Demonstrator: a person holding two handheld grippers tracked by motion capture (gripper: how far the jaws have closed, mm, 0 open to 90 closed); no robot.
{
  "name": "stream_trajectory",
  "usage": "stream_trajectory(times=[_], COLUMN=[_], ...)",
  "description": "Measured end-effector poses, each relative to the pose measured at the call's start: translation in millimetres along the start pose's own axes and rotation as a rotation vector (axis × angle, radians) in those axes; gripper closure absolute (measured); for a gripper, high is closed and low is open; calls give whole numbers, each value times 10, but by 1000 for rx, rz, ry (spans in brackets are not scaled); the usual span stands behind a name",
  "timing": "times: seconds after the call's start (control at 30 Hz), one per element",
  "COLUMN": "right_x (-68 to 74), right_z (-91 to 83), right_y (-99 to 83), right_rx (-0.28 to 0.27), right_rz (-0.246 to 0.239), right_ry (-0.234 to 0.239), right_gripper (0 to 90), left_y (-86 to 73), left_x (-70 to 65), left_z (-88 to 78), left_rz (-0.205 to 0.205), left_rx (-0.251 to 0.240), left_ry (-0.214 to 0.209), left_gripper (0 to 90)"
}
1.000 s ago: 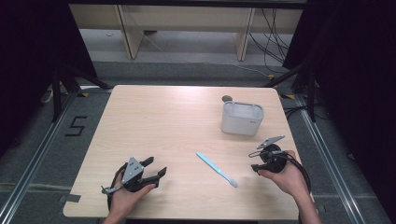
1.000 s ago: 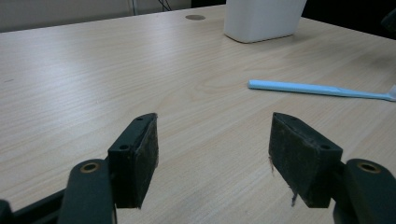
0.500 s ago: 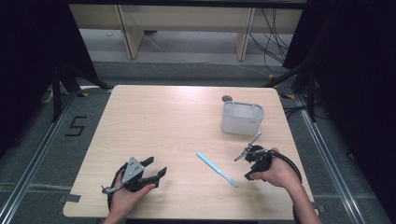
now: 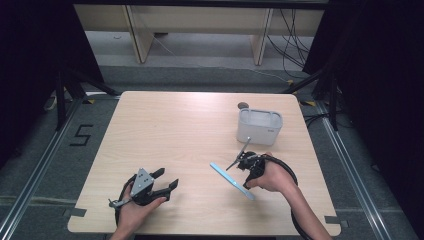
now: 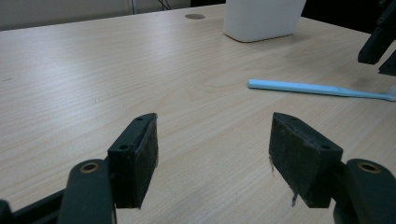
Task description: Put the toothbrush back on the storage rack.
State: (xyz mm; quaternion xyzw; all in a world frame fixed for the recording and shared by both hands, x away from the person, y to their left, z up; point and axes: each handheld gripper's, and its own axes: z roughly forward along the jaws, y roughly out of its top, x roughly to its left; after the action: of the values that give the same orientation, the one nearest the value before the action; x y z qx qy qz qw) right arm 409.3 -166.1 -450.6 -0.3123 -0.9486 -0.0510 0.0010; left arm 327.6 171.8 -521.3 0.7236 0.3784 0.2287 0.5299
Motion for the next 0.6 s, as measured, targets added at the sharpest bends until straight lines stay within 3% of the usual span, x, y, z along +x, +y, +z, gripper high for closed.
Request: stream_trajectory(times=[0.07, 0.1, 0.13, 0.2, 0.43, 0.6], right_x=[9, -6, 17, 19, 44, 54], right_z=[18, 40, 59, 90, 155, 176], right_y=[24, 45, 81, 122, 261, 339], right_rx=[9, 9, 23, 39, 51, 53], right_rz=[3, -25, -6, -17, -59, -60], right_ry=[-14, -14, -8, -6, 4, 2], right_gripper=[624, 632, 642, 651, 677, 686], left_y=[0, 0, 0, 0, 0, 0], left_x=[0, 0, 0, 0, -2, -2], left_z=[1, 1, 2, 1, 1, 1], left_rz=[-1, 0, 0, 0, 1, 1], left_rx=[2, 2, 2, 2, 3, 3], left_ry=[0, -1, -1, 0, 0, 0], left_gripper=[324, 324, 324, 324, 323, 323])
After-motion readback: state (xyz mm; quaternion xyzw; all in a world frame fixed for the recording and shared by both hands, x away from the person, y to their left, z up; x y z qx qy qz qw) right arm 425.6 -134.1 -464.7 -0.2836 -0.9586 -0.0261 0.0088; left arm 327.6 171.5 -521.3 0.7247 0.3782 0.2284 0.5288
